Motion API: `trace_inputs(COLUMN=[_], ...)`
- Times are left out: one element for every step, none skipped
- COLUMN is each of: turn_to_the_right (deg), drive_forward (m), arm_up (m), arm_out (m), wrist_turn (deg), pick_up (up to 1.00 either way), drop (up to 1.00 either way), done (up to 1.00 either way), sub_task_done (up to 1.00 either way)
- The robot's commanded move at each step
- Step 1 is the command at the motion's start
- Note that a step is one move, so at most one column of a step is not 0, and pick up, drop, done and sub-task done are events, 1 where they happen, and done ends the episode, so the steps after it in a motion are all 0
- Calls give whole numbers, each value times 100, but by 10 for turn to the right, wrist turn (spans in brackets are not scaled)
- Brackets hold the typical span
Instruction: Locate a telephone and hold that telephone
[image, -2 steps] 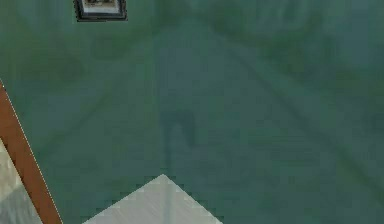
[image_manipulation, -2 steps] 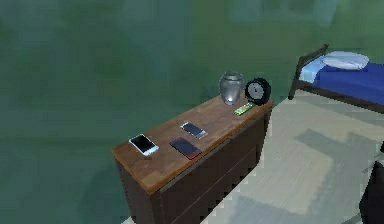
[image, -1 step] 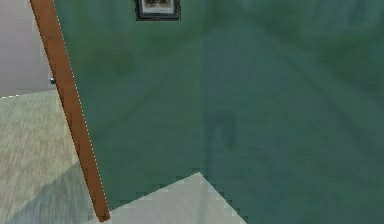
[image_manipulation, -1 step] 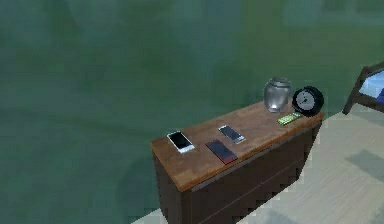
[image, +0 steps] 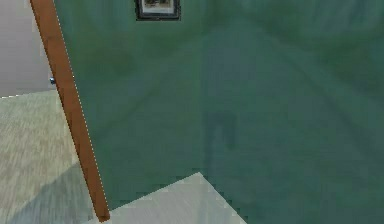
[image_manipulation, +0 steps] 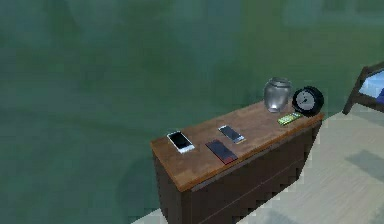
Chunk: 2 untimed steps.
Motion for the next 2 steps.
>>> trace_inputs(turn_to_the_right=[0,0], drive_forward=[0,0], arm_up=[28,0], arm_out=[0,50], wrist_turn=[0,0], pick_up=[0,0], drop=[0,0], done=[0,0], sub_task_done=[0,0])
